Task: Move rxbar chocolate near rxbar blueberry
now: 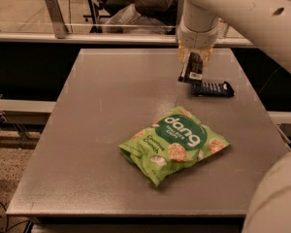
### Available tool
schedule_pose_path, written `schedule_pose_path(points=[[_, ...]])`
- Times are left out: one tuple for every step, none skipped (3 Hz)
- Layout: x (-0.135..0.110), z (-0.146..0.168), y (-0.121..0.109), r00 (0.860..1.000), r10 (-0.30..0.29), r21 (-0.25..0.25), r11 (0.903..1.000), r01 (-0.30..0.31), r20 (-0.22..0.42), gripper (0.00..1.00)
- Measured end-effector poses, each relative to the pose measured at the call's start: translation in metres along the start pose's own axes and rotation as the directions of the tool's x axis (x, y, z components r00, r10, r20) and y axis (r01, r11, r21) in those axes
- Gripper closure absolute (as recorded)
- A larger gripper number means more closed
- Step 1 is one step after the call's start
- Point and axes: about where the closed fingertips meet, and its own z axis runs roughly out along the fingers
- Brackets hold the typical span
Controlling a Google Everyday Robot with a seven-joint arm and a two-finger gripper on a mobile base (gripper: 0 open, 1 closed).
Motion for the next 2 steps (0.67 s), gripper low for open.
schedule_pose_path(points=[[-0.001, 0.015, -0.006, 1.000, 0.019, -0.013, 0.9997, -0.019, -0.024, 0.58], [-0.003, 0.029, -0.009, 0.999, 0.023, -0.023, 0.9994, -0.024, -0.046, 0.35]])
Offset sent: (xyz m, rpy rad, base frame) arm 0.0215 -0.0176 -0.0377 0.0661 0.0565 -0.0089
